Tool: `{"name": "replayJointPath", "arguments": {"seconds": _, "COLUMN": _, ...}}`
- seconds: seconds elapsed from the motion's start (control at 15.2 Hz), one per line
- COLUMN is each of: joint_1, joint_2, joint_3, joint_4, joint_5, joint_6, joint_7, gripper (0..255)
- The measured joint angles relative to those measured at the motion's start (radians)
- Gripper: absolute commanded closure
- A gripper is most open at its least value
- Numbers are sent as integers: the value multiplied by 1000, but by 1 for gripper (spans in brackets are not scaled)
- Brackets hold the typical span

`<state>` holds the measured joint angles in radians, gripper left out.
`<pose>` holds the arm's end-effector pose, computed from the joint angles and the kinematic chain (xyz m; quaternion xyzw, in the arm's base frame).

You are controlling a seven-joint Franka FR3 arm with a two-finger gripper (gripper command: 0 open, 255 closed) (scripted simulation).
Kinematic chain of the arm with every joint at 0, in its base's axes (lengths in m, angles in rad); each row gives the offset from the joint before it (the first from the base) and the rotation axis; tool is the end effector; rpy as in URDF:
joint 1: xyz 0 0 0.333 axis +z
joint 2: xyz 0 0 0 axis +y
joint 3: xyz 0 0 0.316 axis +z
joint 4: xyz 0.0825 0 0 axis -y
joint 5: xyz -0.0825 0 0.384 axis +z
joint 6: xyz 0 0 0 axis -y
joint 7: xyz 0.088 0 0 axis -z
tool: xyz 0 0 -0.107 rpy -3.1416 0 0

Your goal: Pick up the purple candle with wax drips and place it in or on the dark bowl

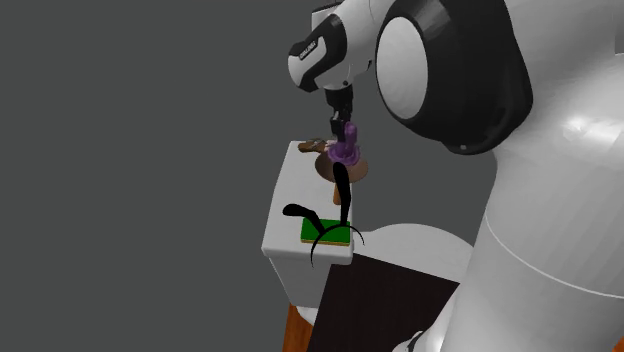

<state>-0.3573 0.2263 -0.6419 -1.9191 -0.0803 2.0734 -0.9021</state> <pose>0.3325 -0.4952 0.3963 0.9944 -0.0233 -0.0917 0.0474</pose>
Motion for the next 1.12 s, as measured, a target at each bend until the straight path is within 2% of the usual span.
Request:
{"name": "replayJointPath", "arguments": {"seconds": 0.4, "joint_1": -6, "joint_2": 34, "joint_3": 8, "joint_4": -34, "joint_5": 19, "joint_6": 63, "joint_7": -1, "gripper": 255}}
{"name": "replayJointPath", "arguments": {"seconds": 0.73, "joint_1": -8, "joint_2": 39, "joint_3": 8, "joint_4": -37, "joint_5": 22, "joint_6": 71, "joint_7": -3, "gripper": 255}}
{"name": "replayJointPath", "arguments": {"seconds": 0.79, "joint_1": -8, "joint_2": 39, "joint_3": 8, "joint_4": -37, "joint_5": 22, "joint_6": 71, "joint_7": -3, "gripper": 0}}
{"name": "replayJointPath", "arguments": {"seconds": 1.12, "joint_1": -8, "joint_2": 38, "joint_3": 8, "joint_4": -37, "joint_5": 22, "joint_6": 71, "joint_7": -3, "gripper": 0}}
